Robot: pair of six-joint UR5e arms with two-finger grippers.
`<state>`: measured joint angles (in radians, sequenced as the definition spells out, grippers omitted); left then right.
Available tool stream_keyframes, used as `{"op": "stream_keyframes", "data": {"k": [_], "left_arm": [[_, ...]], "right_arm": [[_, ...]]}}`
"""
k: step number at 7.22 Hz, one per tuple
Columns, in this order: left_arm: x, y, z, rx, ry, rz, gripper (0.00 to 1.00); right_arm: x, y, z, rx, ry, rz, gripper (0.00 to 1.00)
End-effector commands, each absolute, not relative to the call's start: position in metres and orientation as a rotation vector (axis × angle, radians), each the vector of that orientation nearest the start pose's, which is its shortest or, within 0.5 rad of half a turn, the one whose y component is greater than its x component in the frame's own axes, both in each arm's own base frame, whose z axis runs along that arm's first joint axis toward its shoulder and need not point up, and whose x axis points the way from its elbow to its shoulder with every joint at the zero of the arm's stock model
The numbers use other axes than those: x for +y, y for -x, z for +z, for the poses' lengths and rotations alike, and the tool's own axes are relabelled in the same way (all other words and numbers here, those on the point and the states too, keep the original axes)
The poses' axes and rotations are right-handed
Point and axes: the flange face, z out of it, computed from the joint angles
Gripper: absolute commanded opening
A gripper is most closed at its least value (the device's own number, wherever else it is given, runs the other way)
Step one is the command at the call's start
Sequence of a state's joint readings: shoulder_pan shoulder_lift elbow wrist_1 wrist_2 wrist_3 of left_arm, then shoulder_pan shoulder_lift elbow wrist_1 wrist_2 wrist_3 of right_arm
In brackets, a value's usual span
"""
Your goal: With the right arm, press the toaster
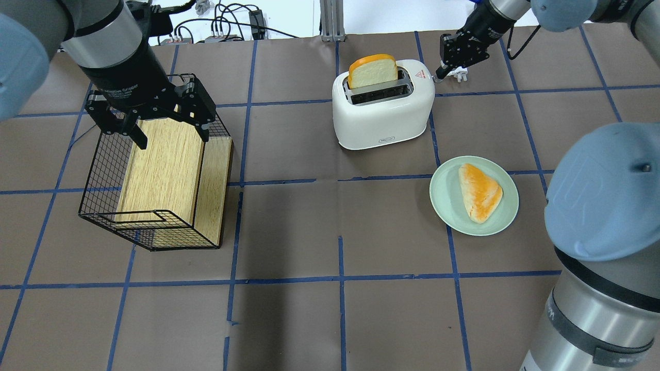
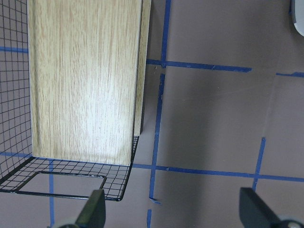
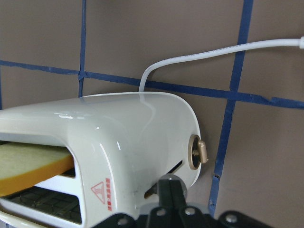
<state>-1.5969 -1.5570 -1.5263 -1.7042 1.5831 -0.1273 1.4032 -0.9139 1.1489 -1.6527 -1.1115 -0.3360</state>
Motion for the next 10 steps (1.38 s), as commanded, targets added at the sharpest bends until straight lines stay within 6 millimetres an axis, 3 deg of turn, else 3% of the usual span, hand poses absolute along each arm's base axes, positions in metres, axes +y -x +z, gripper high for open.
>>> {"op": "stream_keyframes", "data": {"k": [1,4,10], "left_arm": [[-0.474,0.144,0.504,3.118,0.157,0.116,1.00],[-0.474,0.144,0.504,3.118,0.157,0.116,1.00],[-0.474,0.144,0.504,3.118,0.157,0.116,1.00]], "right_arm": [[-0.747,-0.053,0.293,2.651,0.172,0.062,0.02],[-0.749,-0.041,0.270,2.638,0.138,0.102,0.03],[-0.749,-0.040,0.255,2.633,0.129,0.134,0.03]]}}
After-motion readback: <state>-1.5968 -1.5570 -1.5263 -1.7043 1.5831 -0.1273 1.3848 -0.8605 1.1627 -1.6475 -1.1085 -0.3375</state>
